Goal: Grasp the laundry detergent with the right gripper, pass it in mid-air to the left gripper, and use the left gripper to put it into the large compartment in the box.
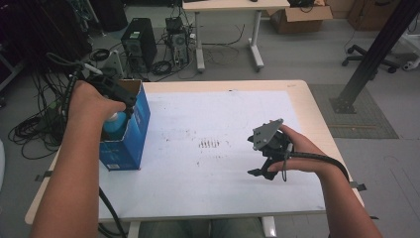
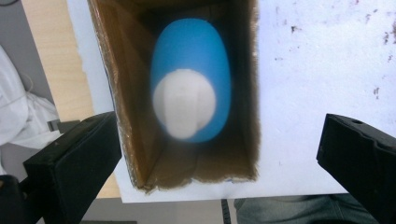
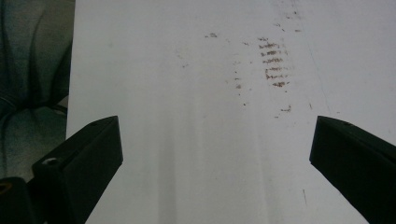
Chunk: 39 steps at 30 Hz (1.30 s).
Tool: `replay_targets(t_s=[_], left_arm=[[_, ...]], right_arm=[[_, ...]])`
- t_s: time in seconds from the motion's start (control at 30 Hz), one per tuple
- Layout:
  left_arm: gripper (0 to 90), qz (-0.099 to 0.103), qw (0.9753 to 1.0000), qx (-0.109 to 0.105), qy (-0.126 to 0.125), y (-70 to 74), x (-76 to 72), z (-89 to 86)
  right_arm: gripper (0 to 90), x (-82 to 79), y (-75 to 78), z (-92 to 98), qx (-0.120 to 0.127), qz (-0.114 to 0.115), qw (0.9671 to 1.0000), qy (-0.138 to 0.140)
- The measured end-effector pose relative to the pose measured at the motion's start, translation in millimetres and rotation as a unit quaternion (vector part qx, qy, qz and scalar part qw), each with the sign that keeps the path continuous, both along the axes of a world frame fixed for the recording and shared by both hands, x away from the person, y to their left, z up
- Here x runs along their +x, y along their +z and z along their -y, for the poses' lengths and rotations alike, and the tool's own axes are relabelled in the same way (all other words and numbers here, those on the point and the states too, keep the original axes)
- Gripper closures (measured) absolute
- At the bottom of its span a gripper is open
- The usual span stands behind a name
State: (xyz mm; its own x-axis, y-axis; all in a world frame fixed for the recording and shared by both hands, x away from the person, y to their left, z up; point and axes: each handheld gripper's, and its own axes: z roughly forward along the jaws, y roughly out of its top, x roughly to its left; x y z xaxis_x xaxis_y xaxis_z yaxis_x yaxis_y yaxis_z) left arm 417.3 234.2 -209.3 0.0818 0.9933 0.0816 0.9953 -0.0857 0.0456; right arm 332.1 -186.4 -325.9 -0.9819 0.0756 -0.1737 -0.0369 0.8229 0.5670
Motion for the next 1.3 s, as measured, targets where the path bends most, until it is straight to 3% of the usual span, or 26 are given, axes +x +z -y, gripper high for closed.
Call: replay_targets(t_s=[0.3, 0.47, 0.57, 0.73, 0.87, 1.17, 1.3], left_arm=[[0.3, 0.021, 0.9988, 0.002, -0.045, 24.1, -4.7, 24.4], [0.3, 0.031, 0.9956, 0.006, -0.089, 37.7, -7.6, 45.8], [0.3, 0.030, 0.9916, 0.006, -0.126, 42.2, -10.5, 62.4], [0.3, 0.024, 0.9832, 0.000, -0.181, 44.3, -17.1, 86.7], [0.3, 0.023, 0.9733, -0.015, -0.228, 44.5, -23.3, 102.7], [0.2, 0.009, 0.9593, -0.013, -0.282, 38.5, -36.3, 125.2], [0.2, -0.006, 0.9461, -0.023, -0.323, 33.6, -42.1, 131.8]], right_arm=[[2.6, -1.0, 4.3, 4.0, 0.000, 0.004, 1.0000, -0.003], [2.7, 0.1, 8.9, 3.9, -0.007, 0.006, 1.0000, -0.002], [2.7, 1.8, 15.0, 5.7, -0.012, 0.010, 0.9999, -0.006], [2.7, 3.4, 26.4, 7.3, -0.023, 0.016, 0.9996, -0.007], [2.7, 4.7, 34.9, 5.4, -0.041, 0.024, 0.9988, -0.004], [2.8, 3.6, 42.6, 2.2, -0.083, 0.025, 0.9962, 0.003], [3.0, 1.9, 46.2, 0.0, -0.094, 0.028, 0.9951, 0.003]])
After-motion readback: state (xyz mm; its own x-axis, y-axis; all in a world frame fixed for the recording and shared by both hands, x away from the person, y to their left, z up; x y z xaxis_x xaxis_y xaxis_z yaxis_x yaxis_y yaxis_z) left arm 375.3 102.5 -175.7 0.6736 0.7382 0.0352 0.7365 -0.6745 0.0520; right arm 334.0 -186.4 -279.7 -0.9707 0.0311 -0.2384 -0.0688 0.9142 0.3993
